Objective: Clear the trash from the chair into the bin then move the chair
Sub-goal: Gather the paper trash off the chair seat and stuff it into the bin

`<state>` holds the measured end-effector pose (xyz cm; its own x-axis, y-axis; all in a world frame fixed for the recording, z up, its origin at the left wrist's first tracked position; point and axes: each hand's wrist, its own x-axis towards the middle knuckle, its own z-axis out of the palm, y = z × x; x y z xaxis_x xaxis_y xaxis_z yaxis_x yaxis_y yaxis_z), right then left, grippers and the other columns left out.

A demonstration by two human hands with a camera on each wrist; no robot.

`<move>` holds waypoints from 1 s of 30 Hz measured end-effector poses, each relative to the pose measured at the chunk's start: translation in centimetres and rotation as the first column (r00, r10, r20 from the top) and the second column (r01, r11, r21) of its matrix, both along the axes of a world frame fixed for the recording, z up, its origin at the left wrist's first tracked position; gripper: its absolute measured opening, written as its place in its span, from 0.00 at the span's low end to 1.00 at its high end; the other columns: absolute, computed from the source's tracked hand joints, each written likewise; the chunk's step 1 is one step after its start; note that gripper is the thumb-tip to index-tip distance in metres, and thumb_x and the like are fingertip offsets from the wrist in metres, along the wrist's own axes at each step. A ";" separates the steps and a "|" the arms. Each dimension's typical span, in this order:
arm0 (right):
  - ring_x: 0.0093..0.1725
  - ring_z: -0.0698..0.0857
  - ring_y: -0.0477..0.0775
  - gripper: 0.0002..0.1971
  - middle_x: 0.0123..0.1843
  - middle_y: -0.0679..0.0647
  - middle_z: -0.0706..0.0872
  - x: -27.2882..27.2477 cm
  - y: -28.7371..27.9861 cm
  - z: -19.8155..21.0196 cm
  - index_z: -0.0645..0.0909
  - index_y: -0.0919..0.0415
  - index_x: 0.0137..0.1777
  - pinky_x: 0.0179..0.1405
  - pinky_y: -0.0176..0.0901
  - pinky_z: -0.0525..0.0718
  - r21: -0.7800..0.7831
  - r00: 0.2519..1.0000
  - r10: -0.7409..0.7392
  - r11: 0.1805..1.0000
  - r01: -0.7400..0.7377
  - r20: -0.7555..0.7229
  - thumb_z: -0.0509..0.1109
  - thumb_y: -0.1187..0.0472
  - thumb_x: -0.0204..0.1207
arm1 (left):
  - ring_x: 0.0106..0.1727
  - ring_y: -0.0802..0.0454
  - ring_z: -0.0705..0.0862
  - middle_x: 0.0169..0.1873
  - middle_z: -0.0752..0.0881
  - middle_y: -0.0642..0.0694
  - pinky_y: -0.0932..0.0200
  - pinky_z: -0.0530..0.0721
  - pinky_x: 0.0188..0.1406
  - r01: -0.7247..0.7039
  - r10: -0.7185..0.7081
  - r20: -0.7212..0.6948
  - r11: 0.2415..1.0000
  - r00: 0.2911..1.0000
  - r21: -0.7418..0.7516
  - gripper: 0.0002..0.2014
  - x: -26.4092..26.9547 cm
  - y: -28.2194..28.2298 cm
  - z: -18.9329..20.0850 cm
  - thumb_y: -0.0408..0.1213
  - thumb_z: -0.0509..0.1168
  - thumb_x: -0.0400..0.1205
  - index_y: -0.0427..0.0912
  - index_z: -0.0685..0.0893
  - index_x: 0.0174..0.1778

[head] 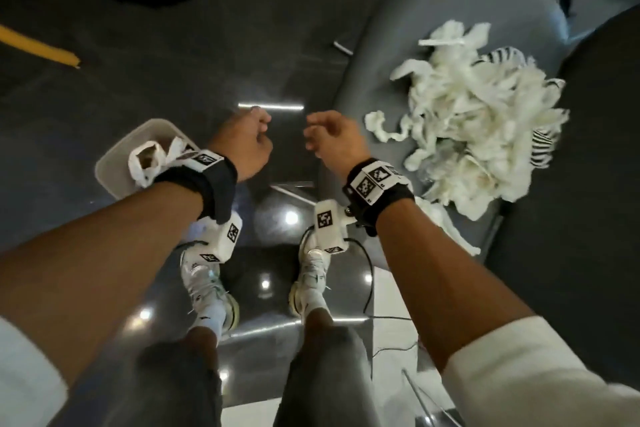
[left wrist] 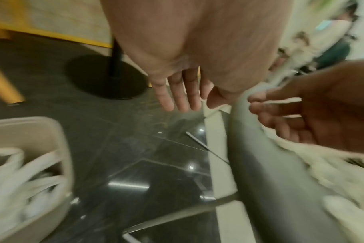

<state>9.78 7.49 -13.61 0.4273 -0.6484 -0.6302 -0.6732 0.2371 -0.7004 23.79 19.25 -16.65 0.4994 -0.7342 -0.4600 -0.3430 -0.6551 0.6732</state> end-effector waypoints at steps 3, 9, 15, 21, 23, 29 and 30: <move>0.38 0.88 0.55 0.10 0.41 0.53 0.91 -7.7 -5.2 3.8 0.84 0.48 0.47 0.40 0.53 0.87 -0.133 0.991 -0.132 0.983 0.128 -0.027 0.67 0.52 0.67 | 0.64 0.41 0.81 0.60 0.84 0.44 0.53 0.79 0.65 0.343 -0.340 0.048 0.935 0.939 -0.086 0.20 -7.6 -6.2 3.8 0.35 0.66 0.76 0.44 0.81 0.66; 0.34 0.86 0.51 0.10 0.43 0.52 0.91 -21.5 -10.4 7.5 0.84 0.49 0.48 0.31 0.42 0.81 -0.244 0.966 -0.215 0.954 0.175 -0.145 0.64 0.64 0.77 | 0.77 0.43 0.66 0.76 0.70 0.48 0.41 0.74 0.70 0.892 -0.876 0.178 0.453 0.447 -0.012 0.30 -24.2 -11.3 6.2 0.41 0.65 0.78 0.56 0.71 0.78; 0.53 0.87 0.57 0.14 0.58 0.54 0.87 -26.1 -9.9 5.7 0.85 0.54 0.62 0.58 0.49 0.86 -0.357 0.948 0.035 0.922 -0.153 -0.316 0.66 0.63 0.78 | 0.76 0.38 0.64 0.79 0.66 0.46 0.38 0.71 0.67 0.933 -0.946 0.264 0.258 0.190 0.252 0.26 -28.2 -11.5 3.3 0.36 0.63 0.83 0.58 0.73 0.77; 0.69 0.77 0.64 0.39 0.76 0.56 0.71 -25.6 -8.3 4.5 0.66 0.49 0.81 0.67 0.57 0.82 -0.407 0.858 0.115 0.843 -0.351 -0.501 0.78 0.54 0.70 | 0.54 0.42 0.78 0.48 0.81 0.47 0.48 0.78 0.52 0.840 -0.835 0.137 0.541 0.533 0.029 0.07 -23.6 -11.1 3.5 0.28 0.63 0.76 0.44 0.81 0.43; 0.69 0.78 0.66 0.43 0.76 0.58 0.71 -24.9 -8.0 3.8 0.62 0.48 0.81 0.66 0.61 0.82 -0.374 0.830 0.142 0.843 -0.388 -0.539 0.80 0.51 0.68 | 0.47 0.42 0.79 0.40 0.78 0.50 0.49 0.77 0.45 0.656 -0.656 0.048 0.754 0.753 0.010 0.07 -22.5 -10.9 4.1 0.29 0.60 0.75 0.46 0.75 0.37; 0.65 0.83 0.65 0.25 0.71 0.56 0.79 -23.0 -7.8 3.5 0.70 0.54 0.75 0.57 0.58 0.85 -0.336 0.765 0.245 0.789 -0.514 -0.595 0.68 0.56 0.78 | 0.44 0.44 0.80 0.44 0.83 0.49 0.58 0.72 0.43 0.079 -0.077 -0.077 0.997 0.994 0.020 0.12 -20.1 -12.2 5.3 0.35 0.65 0.77 0.45 0.76 0.57; 0.62 0.84 0.66 0.21 0.68 0.56 0.81 -22.7 -7.9 3.5 0.73 0.55 0.72 0.54 0.57 0.85 -0.341 0.762 0.269 0.772 -0.536 -0.589 0.66 0.57 0.79 | 0.46 0.47 0.80 0.47 0.83 0.51 0.60 0.72 0.45 0.021 -0.018 -0.103 1.000 0.995 0.024 0.15 -19.9 -12.6 5.3 0.36 0.66 0.78 0.45 0.77 0.61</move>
<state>-12.89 -0.36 -10.11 0.4440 -0.7486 -0.4925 -0.8947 -0.4008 -0.1973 3.93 6.68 -11.34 0.4343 -0.7309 -0.5264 -0.2856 -0.6660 0.6891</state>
